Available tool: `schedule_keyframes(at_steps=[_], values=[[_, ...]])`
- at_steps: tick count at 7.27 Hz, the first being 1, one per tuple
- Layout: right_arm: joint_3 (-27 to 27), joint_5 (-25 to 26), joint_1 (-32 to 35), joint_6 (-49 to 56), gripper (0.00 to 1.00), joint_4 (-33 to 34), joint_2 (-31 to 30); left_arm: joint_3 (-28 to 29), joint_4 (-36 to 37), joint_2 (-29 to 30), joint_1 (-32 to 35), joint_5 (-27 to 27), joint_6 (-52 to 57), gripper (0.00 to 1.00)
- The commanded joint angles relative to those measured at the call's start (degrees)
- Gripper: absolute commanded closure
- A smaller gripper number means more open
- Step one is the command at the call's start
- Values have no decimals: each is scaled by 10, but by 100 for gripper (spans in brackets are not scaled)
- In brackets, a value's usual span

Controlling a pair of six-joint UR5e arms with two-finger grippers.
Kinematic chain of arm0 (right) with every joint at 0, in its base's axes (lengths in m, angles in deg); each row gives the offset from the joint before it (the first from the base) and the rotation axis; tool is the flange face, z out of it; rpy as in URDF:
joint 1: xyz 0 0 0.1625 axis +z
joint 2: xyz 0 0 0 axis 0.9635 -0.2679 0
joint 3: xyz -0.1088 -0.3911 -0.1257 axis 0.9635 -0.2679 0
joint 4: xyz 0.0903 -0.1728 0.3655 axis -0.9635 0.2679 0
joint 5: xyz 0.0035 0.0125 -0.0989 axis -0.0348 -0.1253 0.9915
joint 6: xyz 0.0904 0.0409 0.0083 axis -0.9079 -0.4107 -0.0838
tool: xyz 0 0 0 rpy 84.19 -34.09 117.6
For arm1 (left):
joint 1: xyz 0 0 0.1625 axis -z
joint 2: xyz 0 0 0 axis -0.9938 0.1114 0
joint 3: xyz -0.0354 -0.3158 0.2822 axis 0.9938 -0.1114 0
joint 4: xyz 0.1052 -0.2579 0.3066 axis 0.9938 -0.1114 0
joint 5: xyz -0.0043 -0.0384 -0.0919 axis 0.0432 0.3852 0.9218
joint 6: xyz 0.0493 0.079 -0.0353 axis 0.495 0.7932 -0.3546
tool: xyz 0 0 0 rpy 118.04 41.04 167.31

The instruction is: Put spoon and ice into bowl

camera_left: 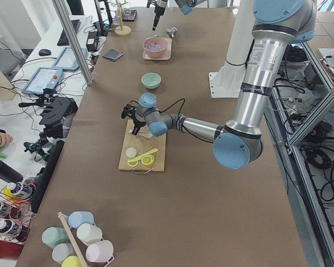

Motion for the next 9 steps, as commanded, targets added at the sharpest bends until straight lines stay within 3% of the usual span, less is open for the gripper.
schedule_keyframes(at_steps=[1,4,5,7,9], values=[[0,0,0,-1,1,0,1,-47,5,5,0,4,-14,100],[0,0,-3,-24,2,0,2,-61,-1,84,-42,-2,-268,100],[0,0,-4,-40,3,0,4,-59,-1,121,-67,-31,-331,100],[-1,17,-17,-86,5,4,16,-56,4,173,-141,-149,-420,100],[-2,58,-44,-156,10,7,27,-48,5,193,-187,-225,-465,100]])
